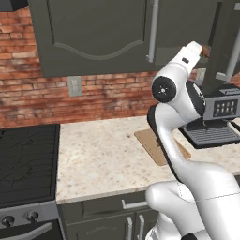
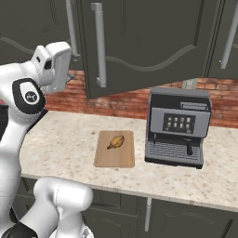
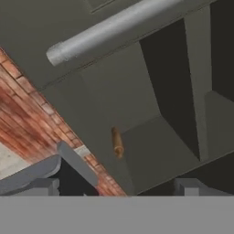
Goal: Open the cabinet, retrieve the rolling pin, and place it next to the meat on the cutting board to prepare for tenderizing.
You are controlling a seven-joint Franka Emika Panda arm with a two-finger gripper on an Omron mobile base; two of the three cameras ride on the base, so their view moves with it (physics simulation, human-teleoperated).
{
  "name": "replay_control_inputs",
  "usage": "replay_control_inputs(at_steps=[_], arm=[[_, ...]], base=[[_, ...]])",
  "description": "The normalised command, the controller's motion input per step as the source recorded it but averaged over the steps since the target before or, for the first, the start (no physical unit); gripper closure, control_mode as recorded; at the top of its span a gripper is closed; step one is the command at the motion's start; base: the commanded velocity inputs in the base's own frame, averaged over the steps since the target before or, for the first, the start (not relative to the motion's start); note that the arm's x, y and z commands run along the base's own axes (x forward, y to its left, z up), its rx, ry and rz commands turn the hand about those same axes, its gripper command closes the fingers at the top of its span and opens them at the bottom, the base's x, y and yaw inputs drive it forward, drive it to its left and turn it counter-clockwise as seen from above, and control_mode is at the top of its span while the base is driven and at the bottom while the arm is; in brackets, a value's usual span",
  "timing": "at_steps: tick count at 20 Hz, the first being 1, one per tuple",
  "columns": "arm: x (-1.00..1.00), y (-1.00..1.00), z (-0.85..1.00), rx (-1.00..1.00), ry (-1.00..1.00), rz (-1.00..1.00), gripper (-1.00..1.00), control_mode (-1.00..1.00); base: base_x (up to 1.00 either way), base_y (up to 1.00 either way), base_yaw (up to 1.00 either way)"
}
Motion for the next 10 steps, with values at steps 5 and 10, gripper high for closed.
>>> replay_control_inputs(at_steps=[5, 10], arm=[[0.37, -0.2, -0.13, -0.04, 0.0, -0.11, -1.0, -1.0], [0.16, -0.29, -0.08, -0.01, 0.01, -0.14, -1.0, -1.0]], base=[[0.0, 0.0, 0.0], [0.0, 0.0, 0.0]])
